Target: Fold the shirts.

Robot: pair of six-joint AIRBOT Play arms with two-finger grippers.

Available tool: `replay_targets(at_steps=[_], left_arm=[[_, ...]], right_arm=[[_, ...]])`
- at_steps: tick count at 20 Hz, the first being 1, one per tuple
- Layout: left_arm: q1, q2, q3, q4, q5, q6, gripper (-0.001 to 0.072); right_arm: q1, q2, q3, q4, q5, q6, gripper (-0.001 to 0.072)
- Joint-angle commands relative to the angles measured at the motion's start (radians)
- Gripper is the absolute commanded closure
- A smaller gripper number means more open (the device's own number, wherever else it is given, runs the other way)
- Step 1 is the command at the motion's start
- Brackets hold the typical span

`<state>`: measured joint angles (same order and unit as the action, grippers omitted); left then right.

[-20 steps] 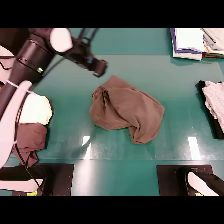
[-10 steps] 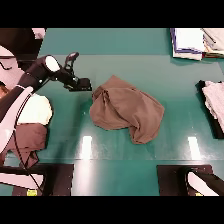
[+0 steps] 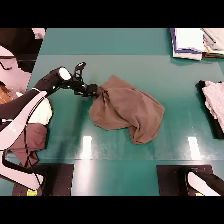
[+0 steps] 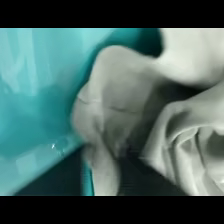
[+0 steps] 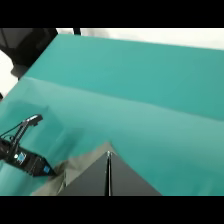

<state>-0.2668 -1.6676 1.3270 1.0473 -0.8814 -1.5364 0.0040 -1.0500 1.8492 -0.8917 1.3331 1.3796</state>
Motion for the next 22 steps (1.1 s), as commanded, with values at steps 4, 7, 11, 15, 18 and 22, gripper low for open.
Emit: replay_targets(at_steps=[4, 7, 11, 15, 18, 22], left_arm=[[-0.016, -0.005, -0.001, 0.019, 0.029, 0.0, 0.0682], [0.004, -0.001, 0.047, 0.033, -0.011, 0.003, 0.0682], [0.058, 0.035, 0.168, 0.065, -0.074, 0.055, 0.0682], [0.061, 0.042, 0.223, 0.073, -0.106, 0.079, 0.0682], [0.061, 0.042, 0.223, 0.071, -0.106, 0.078, 0.0681], [0.061, 0.042, 0.223, 0.07, -0.108, 0.078, 0.0681]], right_arm=[[-0.006, -0.088, -0.001, -0.002, 0.14, 0.028, 0.0697], [-0.042, -0.106, -0.082, -0.079, 0.209, 0.07, 0.0697], [-0.117, -0.016, -0.501, -0.206, 0.159, 0.09, 0.0697], [-0.174, 0.034, -1.007, -0.192, 0.009, 0.089, 0.026], [-0.16, -0.021, -1.233, -0.011, -0.128, 0.003, 0.0261], [-0.026, -0.156, -1.262, 0.116, -0.284, -0.058, 0.0263]])
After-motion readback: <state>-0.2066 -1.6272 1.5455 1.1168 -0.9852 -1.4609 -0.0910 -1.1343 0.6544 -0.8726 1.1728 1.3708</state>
